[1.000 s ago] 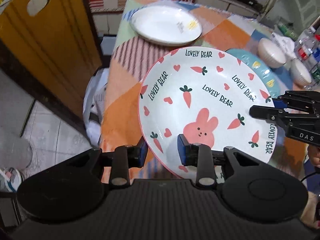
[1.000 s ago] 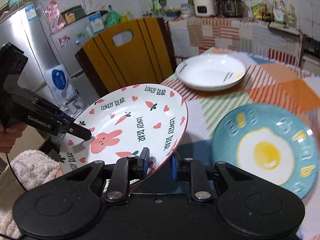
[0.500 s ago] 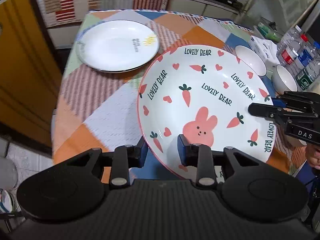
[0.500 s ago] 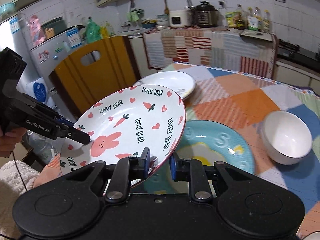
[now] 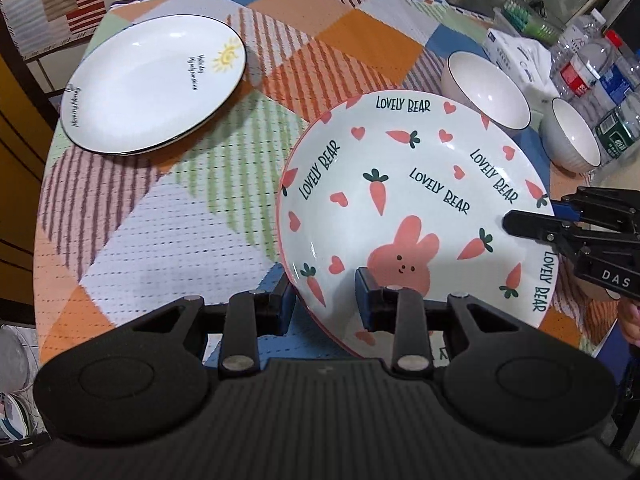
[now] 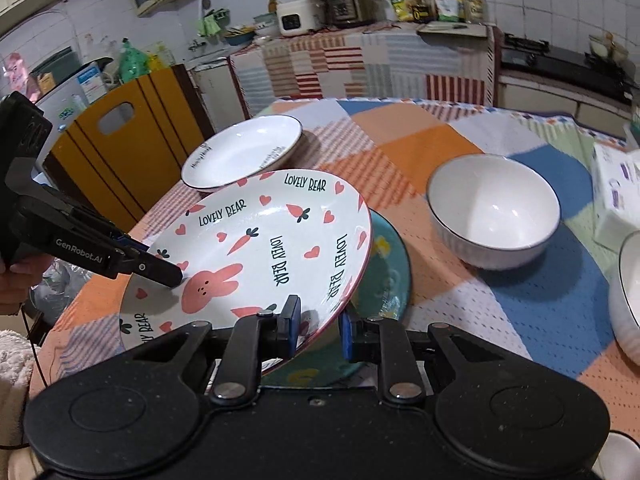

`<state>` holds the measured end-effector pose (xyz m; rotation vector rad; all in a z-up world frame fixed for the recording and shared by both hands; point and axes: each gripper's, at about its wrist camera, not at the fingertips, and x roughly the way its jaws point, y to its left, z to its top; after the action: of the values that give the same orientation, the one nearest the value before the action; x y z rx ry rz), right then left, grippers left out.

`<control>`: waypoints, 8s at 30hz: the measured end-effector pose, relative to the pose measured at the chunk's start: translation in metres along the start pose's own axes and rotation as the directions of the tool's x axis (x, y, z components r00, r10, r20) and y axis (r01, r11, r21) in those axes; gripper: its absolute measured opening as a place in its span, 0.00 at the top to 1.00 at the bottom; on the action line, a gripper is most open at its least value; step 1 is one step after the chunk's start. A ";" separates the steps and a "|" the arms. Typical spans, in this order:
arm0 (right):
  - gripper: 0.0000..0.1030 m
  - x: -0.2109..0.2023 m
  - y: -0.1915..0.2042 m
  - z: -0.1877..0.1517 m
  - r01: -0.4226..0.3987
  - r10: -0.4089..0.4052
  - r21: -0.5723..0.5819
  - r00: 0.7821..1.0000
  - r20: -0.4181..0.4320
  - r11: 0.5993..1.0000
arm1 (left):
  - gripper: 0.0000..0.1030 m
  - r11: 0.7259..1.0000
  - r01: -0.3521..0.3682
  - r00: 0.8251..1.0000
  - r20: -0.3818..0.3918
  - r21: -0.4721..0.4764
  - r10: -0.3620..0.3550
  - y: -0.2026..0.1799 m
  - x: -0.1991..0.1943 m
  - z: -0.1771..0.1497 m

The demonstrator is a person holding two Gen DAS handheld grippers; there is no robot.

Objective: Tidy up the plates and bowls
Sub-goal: 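Lift the bunny plate with both grippers and carry it over the egg plate, then lower the bunny plate onto the egg plate and open both grippers, then move both grippers to the white sun plate rim and close on it, then lift the sun plate with both grippers and carry it over the plate stack, then lower the sun plate onto the stack and open both grippers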

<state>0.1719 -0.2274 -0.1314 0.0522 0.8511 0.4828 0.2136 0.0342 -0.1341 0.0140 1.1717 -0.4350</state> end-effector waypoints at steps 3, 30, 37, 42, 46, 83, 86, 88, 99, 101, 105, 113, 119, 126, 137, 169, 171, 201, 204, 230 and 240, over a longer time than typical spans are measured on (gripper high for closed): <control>0.76 0.004 -0.005 0.000 0.001 0.000 0.016 1.000 -0.015 1.000 | 0.71 1.000 -0.006 1.000 -0.014 -0.008 0.006 -0.002 0.007 0.002; 0.66 0.033 0.027 0.020 0.294 -0.303 -0.074 0.921 -0.245 0.953 | 0.71 1.000 -0.018 0.996 -0.086 -0.015 0.016 -0.006 0.030 0.013; 0.64 0.048 0.032 0.014 0.372 -0.402 -0.167 0.890 -0.217 0.913 | 0.71 0.998 -0.056 0.995 -0.077 0.022 0.057 -0.011 0.027 0.014; 0.64 0.051 0.039 0.007 0.405 -0.443 -0.219 0.880 -0.171 0.888 | 0.72 0.999 -0.048 0.996 -0.080 0.020 0.050 -0.011 0.020 0.015; 0.69 0.040 0.043 0.010 0.437 -0.476 -0.227 0.864 -0.165 0.870 | 0.72 0.996 -0.058 0.995 -0.081 0.062 0.063 -0.016 0.005 0.015; 0.13 0.051 0.114 0.150 0.029 0.017 -0.353 0.992 0.127 0.935 | 0.40 0.983 -0.179 0.982 0.066 0.050 0.175 0.152 -0.069 0.071; 0.14 0.087 0.099 0.161 -0.029 0.043 -0.285 0.998 0.043 0.958 | 0.39 0.979 -0.198 0.978 0.076 0.055 0.193 0.167 -0.048 0.074; 0.14 0.108 0.092 0.165 -0.041 0.046 -0.253 0.999 0.013 0.967 | 0.39 0.981 -0.189 0.977 0.110 0.043 0.183 0.178 -0.037 0.076; 0.23 0.198 0.053 0.155 -0.135 0.145 0.078 0.979 -0.143 0.988 | 0.42 0.986 -0.145 0.972 0.172 -0.083 0.158 0.225 0.013 0.085; 0.25 0.208 0.045 0.148 -0.139 0.162 0.153 0.976 -0.146 0.978 | 0.43 0.986 -0.144 0.972 0.174 -0.081 0.156 0.227 0.021 0.085; 0.33 0.220 0.040 0.140 -0.138 0.167 0.198 0.976 -0.138 0.971 | 0.48 0.988 -0.125 0.972 0.187 -0.093 0.141 0.231 0.031 0.088; 0.59 0.228 0.034 0.143 -0.104 0.121 0.213 0.990 -0.071 0.971 | 0.68 0.990 -0.095 0.970 0.214 -0.108 0.116 0.231 0.040 0.097; 0.84 0.236 0.013 0.144 -0.101 0.118 0.294 0.992 -0.042 0.951 | 0.69 0.984 -0.099 0.969 0.210 -0.147 0.129 0.228 0.043 0.100; 0.84 0.224 0.024 0.148 -0.084 0.091 0.177 0.996 -0.027 0.981 | 0.70 0.966 -0.132 0.974 0.152 -0.224 0.168 0.218 0.036 0.105; 0.83 0.156 0.022 0.138 -0.126 0.126 0.124 0.992 0.003 0.984 | 0.70 0.985 -0.154 0.964 0.208 -0.076 0.167 0.156 -0.019 0.082; 0.81 0.028 -0.016 0.021 -0.066 0.073 0.222 0.997 -0.024 0.973 | 0.70 0.993 -0.067 0.996 0.071 0.092 0.061 0.020 -0.018 0.027; 0.80 0.028 -0.020 0.016 -0.062 0.071 0.228 0.997 -0.032 0.972 | 0.70 0.994 -0.062 0.997 0.058 0.090 0.057 0.018 -0.014 0.026; 0.75 0.029 -0.007 0.014 0.148 -0.122 0.123 0.974 -0.193 0.981 | 0.69 0.997 -0.039 0.998 -0.042 0.060 0.041 0.004 0.017 0.021; 0.73 0.031 -0.002 0.018 0.173 -0.149 0.102 0.966 -0.212 0.980 | 0.69 0.997 -0.052 0.997 -0.048 0.056 0.055 0.002 0.017 0.022; 0.57 -0.034 0.020 -0.031 0.306 -0.303 -0.048 0.951 0.067 0.951 | 0.66 0.981 -0.195 0.979 0.059 0.017 0.193 -0.046 -0.032 -0.010; 0.29 -0.114 -0.001 -0.061 0.326 -0.315 -0.069 0.940 0.132 0.943 | 0.60 0.989 -0.149 0.985 0.086 0.011 0.148 -0.108 -0.085 -0.026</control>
<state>0.0637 -0.2858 -0.0919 -0.1386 0.7029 0.2075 0.1270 -0.0311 -0.0459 0.0963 1.0752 -0.3111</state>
